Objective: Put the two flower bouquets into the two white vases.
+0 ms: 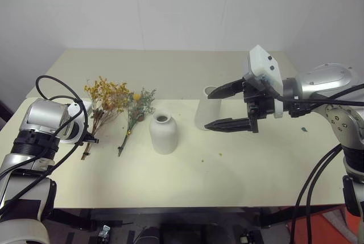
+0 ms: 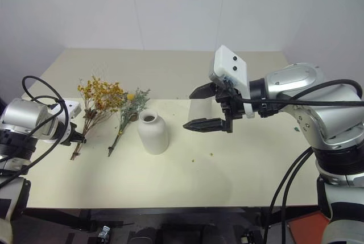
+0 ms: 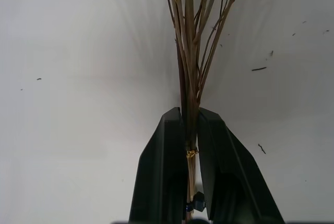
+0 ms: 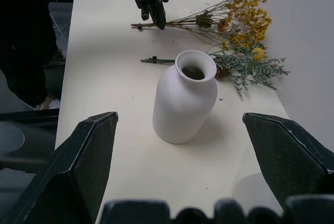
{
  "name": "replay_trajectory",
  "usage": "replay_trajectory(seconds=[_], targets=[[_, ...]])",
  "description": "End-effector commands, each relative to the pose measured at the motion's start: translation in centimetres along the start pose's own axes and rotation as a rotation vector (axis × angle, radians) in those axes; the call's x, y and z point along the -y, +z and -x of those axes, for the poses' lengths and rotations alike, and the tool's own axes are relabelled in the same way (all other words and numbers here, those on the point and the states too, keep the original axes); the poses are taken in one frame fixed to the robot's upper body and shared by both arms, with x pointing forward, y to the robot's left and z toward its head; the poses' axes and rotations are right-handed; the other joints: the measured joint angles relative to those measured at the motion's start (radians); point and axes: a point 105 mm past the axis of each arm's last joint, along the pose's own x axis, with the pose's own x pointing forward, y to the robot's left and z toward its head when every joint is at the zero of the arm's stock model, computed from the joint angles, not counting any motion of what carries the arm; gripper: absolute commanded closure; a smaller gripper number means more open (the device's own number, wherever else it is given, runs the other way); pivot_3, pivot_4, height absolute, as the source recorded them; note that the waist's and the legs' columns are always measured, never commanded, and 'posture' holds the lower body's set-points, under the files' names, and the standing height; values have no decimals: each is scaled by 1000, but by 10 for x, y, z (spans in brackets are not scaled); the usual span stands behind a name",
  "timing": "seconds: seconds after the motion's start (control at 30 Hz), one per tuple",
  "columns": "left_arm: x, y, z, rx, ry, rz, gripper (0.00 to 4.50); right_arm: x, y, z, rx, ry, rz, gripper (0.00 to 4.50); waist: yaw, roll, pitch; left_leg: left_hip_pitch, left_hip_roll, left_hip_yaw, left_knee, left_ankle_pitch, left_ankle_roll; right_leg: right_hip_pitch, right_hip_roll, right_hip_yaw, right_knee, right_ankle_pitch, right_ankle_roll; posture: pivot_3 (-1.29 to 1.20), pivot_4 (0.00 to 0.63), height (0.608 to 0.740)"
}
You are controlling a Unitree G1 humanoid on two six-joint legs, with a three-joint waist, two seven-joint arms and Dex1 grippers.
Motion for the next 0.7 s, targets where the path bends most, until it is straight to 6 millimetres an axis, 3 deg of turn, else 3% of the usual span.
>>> replay_trajectory(seconds=[0.03,0.13,0.57,0.7], targets=[[-5,12,12,63,27,-16,4016,3,10,8,26,-37,41,0,0,0,0,0,0,0,0,0,0,0,0,0,0,0,0,0,150,740],[-7,15,15,76,42,6,4471,4,10,8,26,-41,41,0,0,0,0,0,0,0,0,0,0,0,0,0,0,0,0,0,150,740],[2,16,17,104,20,-48,4471,4,5,10,15,-54,52,0,0,0,0,0,0,0,0,0,0,0,0,0,0,0,0,0,150,740],[0,41,33,260,84,-81,4471,4,5,11,13,-59,51,0,0,0,0,0,0,0,0,0,0,0,0,0,0,0,0,0,150,740]])
